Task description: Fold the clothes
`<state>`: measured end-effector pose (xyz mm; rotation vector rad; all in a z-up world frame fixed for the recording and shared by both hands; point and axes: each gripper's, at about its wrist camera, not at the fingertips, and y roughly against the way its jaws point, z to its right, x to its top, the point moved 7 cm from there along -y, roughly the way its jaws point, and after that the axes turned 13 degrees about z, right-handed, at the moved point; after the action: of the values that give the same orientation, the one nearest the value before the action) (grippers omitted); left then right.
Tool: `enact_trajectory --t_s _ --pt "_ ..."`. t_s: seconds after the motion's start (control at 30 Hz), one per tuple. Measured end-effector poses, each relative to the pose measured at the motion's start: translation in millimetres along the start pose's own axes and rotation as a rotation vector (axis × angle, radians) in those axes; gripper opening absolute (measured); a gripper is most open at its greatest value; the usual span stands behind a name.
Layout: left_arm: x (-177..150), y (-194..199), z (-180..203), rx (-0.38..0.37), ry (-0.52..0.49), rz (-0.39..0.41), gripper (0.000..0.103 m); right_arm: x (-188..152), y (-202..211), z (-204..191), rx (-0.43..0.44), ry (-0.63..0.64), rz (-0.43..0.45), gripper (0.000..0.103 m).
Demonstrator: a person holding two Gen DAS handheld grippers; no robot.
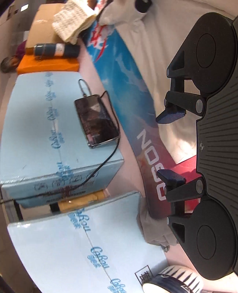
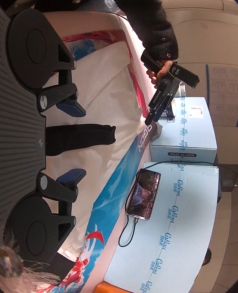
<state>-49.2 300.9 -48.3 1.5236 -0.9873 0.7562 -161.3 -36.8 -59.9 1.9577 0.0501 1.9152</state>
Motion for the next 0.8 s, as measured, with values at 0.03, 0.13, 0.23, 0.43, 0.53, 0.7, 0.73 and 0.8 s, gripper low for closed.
enact_trajectory --t_s 0.03,0.13,0.23,0.43,0.53,0.7,0.73,0.8 --pt "-4 -7 -2 -0.021 -0.005 -0.036 0.055 -1 -1 0 0.0 -0.003 -0.006 0.06" --pt "-8 -15 -8 -0.109 0.082 -0.05 0.046 -6 -3 2 -0.016 -0.015 -0.031 0.05" --pt "-10 -11 4 -0.207 0.055 -0.02 0.005 -8 -2 6 -0.025 -0.031 -0.046 0.032" --pt "9 26 32 -0.081 -0.238 0.134 0.005 9 17 16 -0.024 -0.057 0.006 0.016" --pt "8 43 56 -0.022 -0.469 0.137 0.005 19 31 19 -0.036 -0.043 0.039 0.014" --pt "-14 56 88 0.073 -0.823 0.109 0.006 24 48 18 -0.039 -0.025 0.063 0.008" --pt "-18 59 93 0.086 -0.877 0.113 0.006 23 50 18 -0.042 -0.03 0.063 0.007" --pt "-26 61 99 0.093 -0.936 0.102 0.006 17 53 19 -0.039 -0.038 0.048 0.007"
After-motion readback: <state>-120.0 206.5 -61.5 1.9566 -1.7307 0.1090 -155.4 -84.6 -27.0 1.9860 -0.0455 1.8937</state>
